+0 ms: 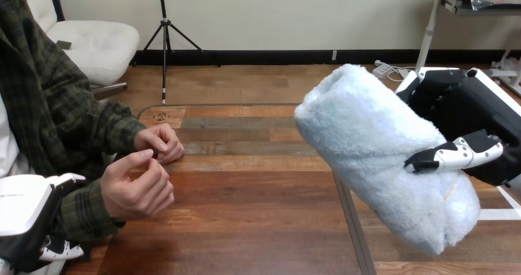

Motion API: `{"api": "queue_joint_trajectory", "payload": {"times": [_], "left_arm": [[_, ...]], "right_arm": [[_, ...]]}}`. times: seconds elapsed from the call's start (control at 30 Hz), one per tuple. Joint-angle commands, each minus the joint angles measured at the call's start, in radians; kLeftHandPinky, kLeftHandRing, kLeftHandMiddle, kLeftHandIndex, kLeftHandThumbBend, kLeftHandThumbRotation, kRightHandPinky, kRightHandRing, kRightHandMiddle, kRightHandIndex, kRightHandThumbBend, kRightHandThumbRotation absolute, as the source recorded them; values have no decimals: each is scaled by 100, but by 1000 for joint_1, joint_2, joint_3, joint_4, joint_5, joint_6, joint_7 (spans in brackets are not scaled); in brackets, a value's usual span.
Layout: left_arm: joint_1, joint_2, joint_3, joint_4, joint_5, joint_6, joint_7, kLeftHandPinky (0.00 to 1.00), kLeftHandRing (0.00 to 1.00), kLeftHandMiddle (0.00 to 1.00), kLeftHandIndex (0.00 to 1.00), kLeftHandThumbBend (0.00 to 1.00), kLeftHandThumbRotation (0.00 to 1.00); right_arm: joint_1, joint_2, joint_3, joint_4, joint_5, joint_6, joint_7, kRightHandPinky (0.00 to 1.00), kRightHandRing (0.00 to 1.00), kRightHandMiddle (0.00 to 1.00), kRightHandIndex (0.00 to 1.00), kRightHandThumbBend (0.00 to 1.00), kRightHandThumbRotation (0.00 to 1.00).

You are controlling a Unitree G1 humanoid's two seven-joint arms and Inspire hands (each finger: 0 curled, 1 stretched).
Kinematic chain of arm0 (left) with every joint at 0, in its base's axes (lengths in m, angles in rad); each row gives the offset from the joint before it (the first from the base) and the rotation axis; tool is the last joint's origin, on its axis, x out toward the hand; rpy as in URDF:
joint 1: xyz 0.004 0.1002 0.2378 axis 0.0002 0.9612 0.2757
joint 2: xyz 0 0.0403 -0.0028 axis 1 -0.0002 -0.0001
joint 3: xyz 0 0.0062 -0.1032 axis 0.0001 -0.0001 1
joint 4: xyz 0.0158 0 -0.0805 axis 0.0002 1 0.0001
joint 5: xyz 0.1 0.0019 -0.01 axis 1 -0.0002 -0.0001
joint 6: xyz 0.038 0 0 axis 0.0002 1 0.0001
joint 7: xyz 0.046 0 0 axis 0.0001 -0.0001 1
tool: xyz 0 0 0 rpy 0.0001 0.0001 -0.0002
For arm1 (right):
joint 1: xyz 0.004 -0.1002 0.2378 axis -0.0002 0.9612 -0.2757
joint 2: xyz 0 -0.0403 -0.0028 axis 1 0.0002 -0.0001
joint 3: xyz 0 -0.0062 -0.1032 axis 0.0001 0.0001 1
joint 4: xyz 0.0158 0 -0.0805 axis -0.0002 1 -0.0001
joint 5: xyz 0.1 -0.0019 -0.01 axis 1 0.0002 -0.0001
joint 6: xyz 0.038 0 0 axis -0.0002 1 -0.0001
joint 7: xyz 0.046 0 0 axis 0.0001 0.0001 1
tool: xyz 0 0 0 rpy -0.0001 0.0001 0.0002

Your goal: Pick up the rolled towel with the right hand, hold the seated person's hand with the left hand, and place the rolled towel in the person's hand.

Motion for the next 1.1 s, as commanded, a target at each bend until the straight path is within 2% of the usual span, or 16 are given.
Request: {"api": "queue_joint_trajectory", "payload": {"times": [0.0, 0.2, 0.4, 0.6, 1.07], "left_arm": [[-37, -19, -53, 54, 5, 9, -7, 54, 60, 66, 71, 100, 1], [-55, -50, -48, 71, -50, 28, -26, 54, 58, 64, 67, 97, 0], [-73, -67, -51, 99, -75, -19, 34, 51, 55, 59, 61, 94, 0], [-77, -85, -45, 84, -101, 7, 25, 50, 53, 56, 57, 90, 0], [-75, -112, -27, 47, -195, -21, 7, 45, 48, 51, 53, 87, 0]], "right_arm": [[-33, -21, -38, -63, 44, 8, 2, 24, 31, 40, 44, 87, 4], [-24, -21, -42, -82, 66, 39, -1, 24, 32, 40, 44, 87, 4], [-15, -22, -48, -98, 74, 58, -4, 25, 32, 40, 44, 88, 3], [-13, -24, -53, -100, 86, 75, 3, 25, 32, 41, 45, 88, 4], [-16, -25, -65, -104, 98, 110, 23, 25, 32, 41, 45, 88, 3]]}}
